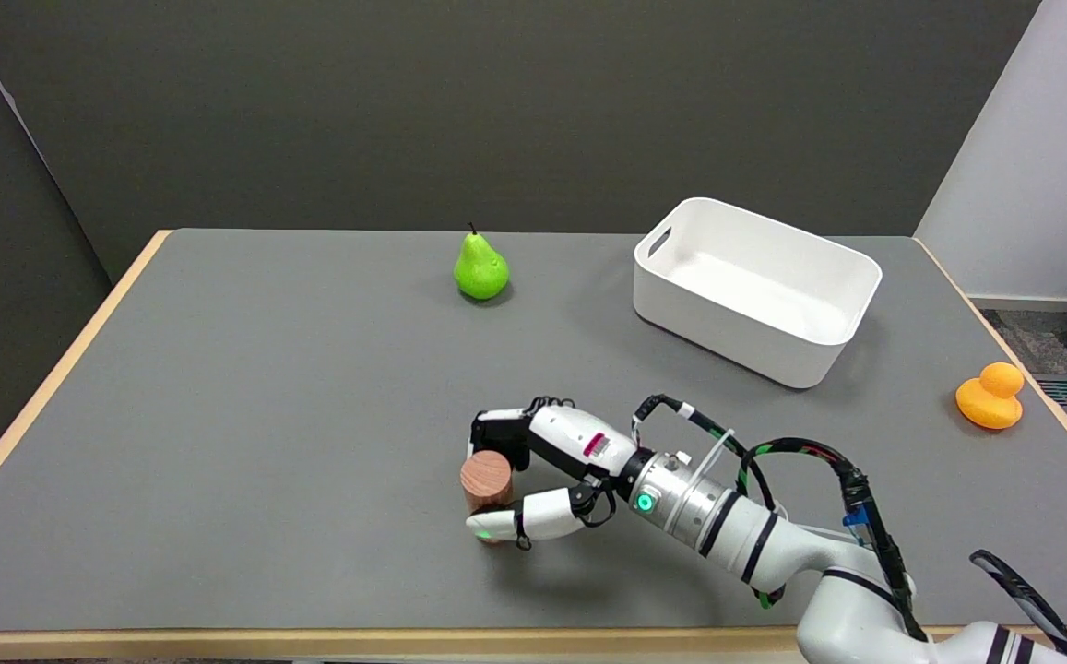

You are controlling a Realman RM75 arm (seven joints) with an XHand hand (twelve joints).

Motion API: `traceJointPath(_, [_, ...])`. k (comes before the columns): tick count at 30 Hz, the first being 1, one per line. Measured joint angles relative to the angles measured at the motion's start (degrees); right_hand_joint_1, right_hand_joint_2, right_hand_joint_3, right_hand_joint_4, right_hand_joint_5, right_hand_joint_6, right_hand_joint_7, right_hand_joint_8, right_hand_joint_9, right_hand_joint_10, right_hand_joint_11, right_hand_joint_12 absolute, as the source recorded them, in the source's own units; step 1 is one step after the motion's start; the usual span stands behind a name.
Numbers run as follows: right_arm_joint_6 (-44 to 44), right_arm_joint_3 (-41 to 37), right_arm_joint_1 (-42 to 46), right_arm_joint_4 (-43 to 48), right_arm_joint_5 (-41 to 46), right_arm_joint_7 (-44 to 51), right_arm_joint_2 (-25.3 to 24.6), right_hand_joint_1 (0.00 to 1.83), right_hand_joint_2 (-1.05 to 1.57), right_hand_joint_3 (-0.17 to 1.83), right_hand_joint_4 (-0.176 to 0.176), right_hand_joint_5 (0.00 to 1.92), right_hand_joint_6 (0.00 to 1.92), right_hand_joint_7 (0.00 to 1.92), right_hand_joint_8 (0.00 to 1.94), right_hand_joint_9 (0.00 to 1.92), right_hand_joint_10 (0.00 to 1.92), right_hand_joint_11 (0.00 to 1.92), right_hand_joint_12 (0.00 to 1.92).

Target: Pick up the wooden cylinder.

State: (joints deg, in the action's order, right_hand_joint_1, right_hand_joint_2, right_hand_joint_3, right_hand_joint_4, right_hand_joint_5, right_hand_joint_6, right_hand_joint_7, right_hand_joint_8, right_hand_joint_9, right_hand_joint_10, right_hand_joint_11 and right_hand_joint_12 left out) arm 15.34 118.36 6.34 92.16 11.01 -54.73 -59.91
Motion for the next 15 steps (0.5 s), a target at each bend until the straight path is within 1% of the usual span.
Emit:
traceJointPath(7, [0.1,-2.5,-0.2,2.4,-0.4,2.9,0.1,1.18,1.10,0.29,-0.077,0.66,1.60,0.86,1.19,0.72,1.35,0.61,1.75])
traceJointPath(15, [0.3,-7.2,-0.7,4.9,-0.6,6.1,0.1,1.18,1.11,0.28,-0.079,0.65,1.60,0.86,1.18,0.73,1.33,0.62,1.74])
